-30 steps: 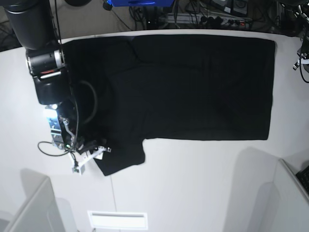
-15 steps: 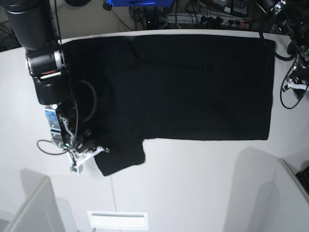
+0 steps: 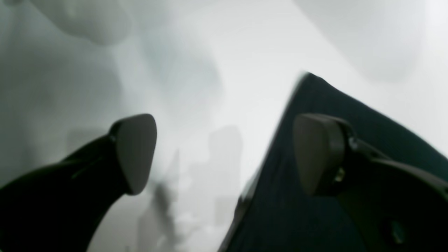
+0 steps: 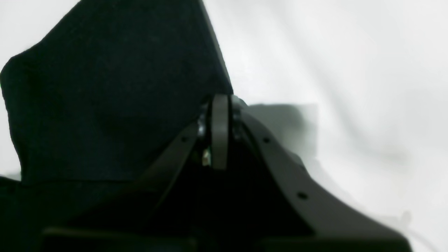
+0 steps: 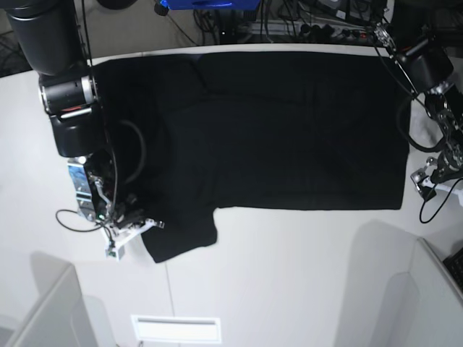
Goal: Fold the T-shirt properly
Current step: 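Move the left gripper down to the other hem corner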
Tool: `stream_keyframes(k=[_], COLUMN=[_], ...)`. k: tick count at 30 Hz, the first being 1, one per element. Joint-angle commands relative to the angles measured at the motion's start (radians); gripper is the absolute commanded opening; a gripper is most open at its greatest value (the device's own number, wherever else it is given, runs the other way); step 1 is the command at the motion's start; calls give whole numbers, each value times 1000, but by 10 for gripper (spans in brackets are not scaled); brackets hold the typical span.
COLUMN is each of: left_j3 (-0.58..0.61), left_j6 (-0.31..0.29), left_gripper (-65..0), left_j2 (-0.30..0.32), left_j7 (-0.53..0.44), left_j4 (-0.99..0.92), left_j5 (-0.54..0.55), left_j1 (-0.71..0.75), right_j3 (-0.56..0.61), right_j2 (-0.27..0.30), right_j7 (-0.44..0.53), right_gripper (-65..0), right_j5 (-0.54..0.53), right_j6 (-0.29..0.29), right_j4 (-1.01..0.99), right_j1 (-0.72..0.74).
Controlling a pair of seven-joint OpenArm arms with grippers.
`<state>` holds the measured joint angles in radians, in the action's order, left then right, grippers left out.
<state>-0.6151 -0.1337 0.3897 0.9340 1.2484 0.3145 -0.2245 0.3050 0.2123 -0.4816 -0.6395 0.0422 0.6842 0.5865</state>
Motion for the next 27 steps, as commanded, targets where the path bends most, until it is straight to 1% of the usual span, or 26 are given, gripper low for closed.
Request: stream_keyframes(k=[1, 5, 14, 20, 27], left_j3=[34, 160, 317, 401, 406], left_j6=[-10, -10, -10, -10, -10], left_gripper=[-72, -72, -72, -72, -72], left_j2=[28, 67, 67, 64, 59], left_j7=[-37, -106, -264, -327, -343], left_j4=[-19, -158, -473, -533, -568], left_j5=[16, 16, 15, 15, 16], left_j1=[-46, -117, -266, -284, -286], right_j3=[-3, -5, -5, -5, -5], right_j2=[8, 8, 12, 12, 12], right_j7=[2, 2, 2, 4, 4], right_gripper=[-650, -650, -650, -650, -650], right_j5=[0, 0, 0, 0, 0], right_j6=[-3, -3, -3, -3, -3], right_j4=[12, 12, 12, 12, 12], right_j1=[30, 30, 31, 31, 31])
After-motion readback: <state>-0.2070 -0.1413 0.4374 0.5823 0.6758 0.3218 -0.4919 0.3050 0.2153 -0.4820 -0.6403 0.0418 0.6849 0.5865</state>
